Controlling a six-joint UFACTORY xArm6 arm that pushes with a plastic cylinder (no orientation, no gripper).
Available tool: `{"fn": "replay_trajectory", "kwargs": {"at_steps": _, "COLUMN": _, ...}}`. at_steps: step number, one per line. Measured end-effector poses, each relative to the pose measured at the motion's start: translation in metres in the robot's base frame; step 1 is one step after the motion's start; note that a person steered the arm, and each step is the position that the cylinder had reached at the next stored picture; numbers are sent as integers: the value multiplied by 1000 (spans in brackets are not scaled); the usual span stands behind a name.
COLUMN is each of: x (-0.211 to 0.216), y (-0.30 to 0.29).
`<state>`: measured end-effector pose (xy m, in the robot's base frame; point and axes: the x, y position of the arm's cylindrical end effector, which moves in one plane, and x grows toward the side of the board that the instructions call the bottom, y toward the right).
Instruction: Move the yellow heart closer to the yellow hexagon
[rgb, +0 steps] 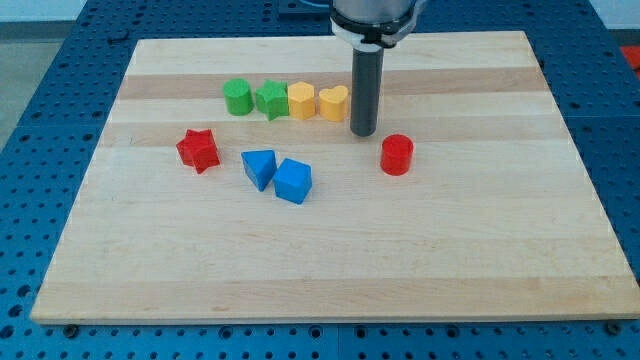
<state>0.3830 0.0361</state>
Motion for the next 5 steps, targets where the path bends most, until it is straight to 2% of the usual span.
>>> {"fn": "replay_trajectory", "kwargs": {"at_steps": 2, "x": -19, "y": -5}}
{"fn": "replay_trajectory", "kwargs": {"at_steps": 5, "x": -20, "y": -30}}
